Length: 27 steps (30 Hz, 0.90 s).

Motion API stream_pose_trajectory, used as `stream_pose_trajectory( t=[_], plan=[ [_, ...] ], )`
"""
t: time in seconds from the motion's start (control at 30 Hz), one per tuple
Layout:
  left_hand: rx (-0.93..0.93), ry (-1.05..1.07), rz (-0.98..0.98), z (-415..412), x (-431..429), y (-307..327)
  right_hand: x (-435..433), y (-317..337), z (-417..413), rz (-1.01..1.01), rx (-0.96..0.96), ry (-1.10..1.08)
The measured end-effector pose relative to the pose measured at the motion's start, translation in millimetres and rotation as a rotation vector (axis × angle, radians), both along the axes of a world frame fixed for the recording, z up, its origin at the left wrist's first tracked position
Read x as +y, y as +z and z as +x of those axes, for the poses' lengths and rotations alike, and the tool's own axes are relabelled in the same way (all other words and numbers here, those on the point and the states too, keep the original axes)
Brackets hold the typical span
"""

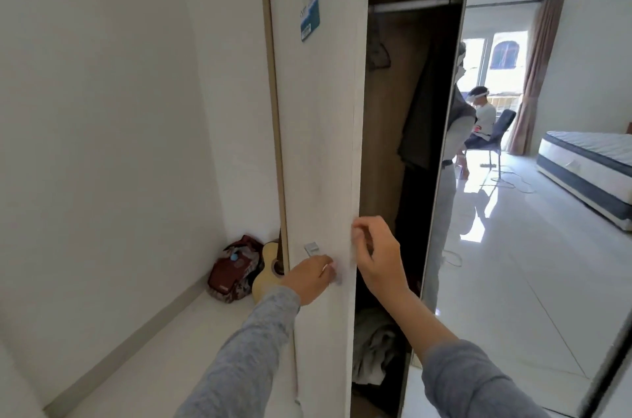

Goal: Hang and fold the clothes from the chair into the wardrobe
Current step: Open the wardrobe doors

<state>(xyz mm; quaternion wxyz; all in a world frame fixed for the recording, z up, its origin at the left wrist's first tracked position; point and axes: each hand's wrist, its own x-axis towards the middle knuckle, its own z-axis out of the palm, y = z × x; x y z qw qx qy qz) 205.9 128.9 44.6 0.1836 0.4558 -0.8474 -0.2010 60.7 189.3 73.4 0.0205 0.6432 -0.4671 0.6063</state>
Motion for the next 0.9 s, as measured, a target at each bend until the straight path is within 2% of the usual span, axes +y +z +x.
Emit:
stream_pose_trajectory(
  t=[0.1,0.17,0.27,0.4,0.57,0.67,0.73,0.83,0.9],
  plan=[
    [0.207,0.0,-0.012,13,12,32,-7,21,17,-0.001,-0.111,0.061],
    [0.378,0.005,-0.12,18,19,71,-12,41,32,0.02,-0.096,0.145],
    [0.536,0.053,-0.333,21,26,141,-28,73,53,0.053,-0.085,0.305],
    [0.512,0.211,-0.694,25,28,203,-54,108,73,0.024,-0.067,0.504],
    [0.57,0.377,-0.93,33,9,237,-103,146,95,-0.054,0.015,0.603],
    [0.488,0.44,-0.999,46,5,242,-111,157,106,-0.031,0.054,0.602],
    [0.348,0.52,-1.094,53,1,245,-124,162,109,-0.045,0.099,0.617],
    [0.041,0.707,-1.313,72,-10,243,-138,166,125,-0.086,0.13,0.64],
    [-0.115,0.805,-1.331,82,-14,240,-145,164,134,-0.116,0.153,0.641]
  ],
)
